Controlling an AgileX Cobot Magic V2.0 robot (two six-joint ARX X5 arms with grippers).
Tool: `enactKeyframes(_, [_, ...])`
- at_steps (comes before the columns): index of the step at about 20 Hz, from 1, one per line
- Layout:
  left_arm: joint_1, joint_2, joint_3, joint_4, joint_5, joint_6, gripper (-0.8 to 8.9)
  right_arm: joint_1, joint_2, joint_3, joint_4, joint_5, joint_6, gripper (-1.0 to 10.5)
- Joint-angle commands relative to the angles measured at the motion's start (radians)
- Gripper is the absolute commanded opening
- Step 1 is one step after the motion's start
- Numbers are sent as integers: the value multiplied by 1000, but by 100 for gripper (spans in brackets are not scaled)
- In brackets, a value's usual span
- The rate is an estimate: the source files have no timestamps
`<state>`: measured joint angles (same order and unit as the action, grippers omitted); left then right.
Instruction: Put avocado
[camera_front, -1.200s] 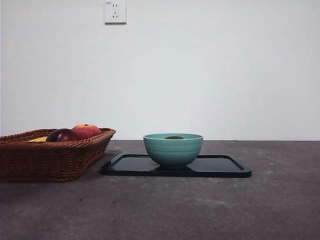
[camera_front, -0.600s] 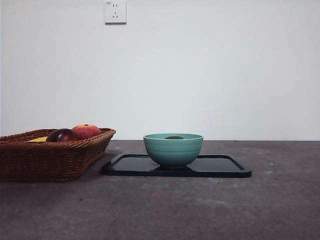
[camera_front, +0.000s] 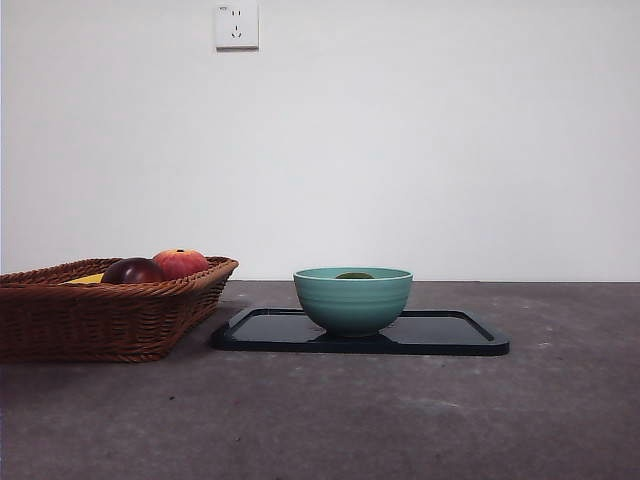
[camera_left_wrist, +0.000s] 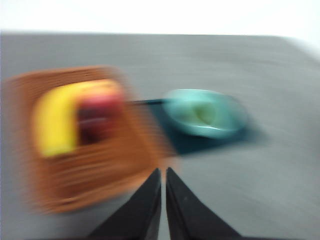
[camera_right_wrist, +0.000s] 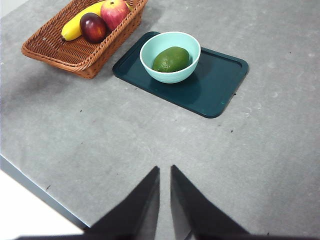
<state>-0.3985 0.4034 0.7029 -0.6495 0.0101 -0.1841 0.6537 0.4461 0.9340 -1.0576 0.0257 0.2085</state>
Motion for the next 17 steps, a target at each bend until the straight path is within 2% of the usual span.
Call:
enactKeyframes(1, [180, -57, -121, 121, -4, 34, 15, 7, 2, 8, 11, 1, 0, 32])
enactKeyframes(3, [288, -125, -265, 206, -4, 34, 15, 7, 2, 8, 11, 1, 0, 32])
enactKeyframes(5, [343, -182, -414, 320, -6, 36, 15, 7, 2, 8, 11, 1, 0, 32])
enactKeyframes(9, [354, -288, -622, 452, -8, 39, 15, 7, 2, 8, 11, 1, 0, 32])
enactKeyframes(13, [343, -383, -692, 455, -15, 44, 15, 7, 2, 8, 10, 1, 0, 32])
enactKeyframes(17, [347, -401, -692, 458, -45, 114, 15, 7, 2, 8, 11, 1, 0, 32])
